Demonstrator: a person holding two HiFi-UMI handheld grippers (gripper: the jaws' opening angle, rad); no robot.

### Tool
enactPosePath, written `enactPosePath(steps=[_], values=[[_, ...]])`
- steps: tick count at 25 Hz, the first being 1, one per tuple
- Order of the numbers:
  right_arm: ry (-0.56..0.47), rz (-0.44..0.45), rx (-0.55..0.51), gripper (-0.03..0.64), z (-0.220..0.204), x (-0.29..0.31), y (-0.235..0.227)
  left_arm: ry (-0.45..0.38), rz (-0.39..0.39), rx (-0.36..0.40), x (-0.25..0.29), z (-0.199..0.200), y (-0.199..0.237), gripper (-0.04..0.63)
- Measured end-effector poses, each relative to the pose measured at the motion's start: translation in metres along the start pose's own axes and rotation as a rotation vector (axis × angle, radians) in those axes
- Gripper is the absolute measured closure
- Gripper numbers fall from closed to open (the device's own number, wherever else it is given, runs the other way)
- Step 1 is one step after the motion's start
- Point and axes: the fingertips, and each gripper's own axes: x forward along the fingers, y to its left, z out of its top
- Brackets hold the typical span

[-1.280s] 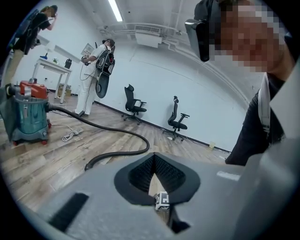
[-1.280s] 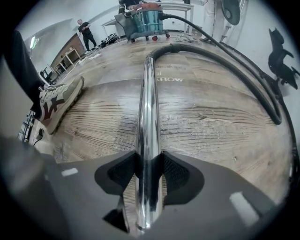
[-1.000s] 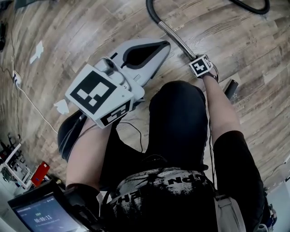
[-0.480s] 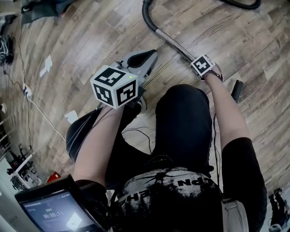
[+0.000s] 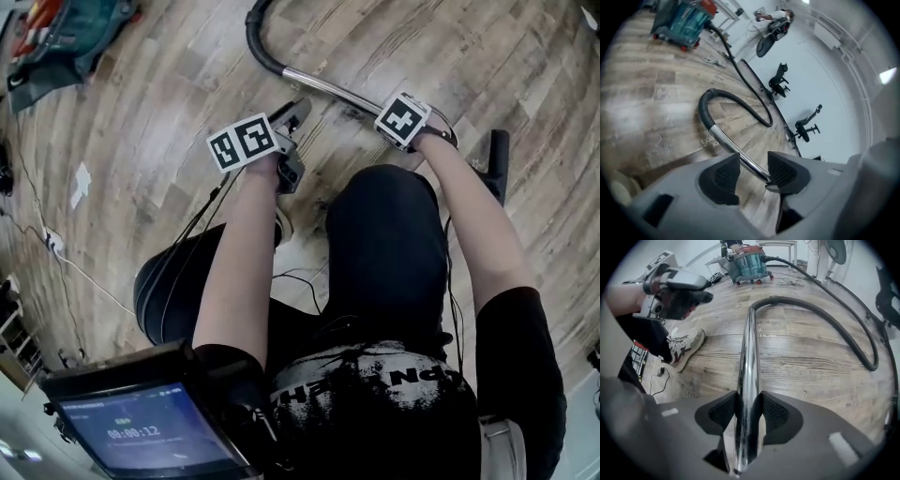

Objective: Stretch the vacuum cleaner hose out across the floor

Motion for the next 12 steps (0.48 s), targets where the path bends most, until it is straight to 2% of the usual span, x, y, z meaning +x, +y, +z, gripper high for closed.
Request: enactPosePath(steps=[3,6,8,9,12], values=[[0.01,-0.005,0.0,0.44,-0.004,-0.021,0.005,-0.037,-0.042,-0.178,0.022,-0.016,0.008,0.38],[0.049,-0.017,0.015,0.44,-0.016,-0.028,0.008,-0.041,-0.062,-0.283,0.053,-0.034,0.025,0.348],[0.057,-0.02,0.009,0.44,-0.019,-0.025,0.009,-0.083,-0.08,-0.362,0.072,-0.04,0.038,0.333],[0.065,-0.009,0.014,0.44,-0.022,-0.025,0.013,-0.109,-0.094,-0.401,0.08,-0.041,0.042,0.331],[-0.004,0.086,0.011,0.44,-0.016,-0.022,0.039,-0.159,-0.132,-0.496,0.1,-0.045,0.046,0.331]])
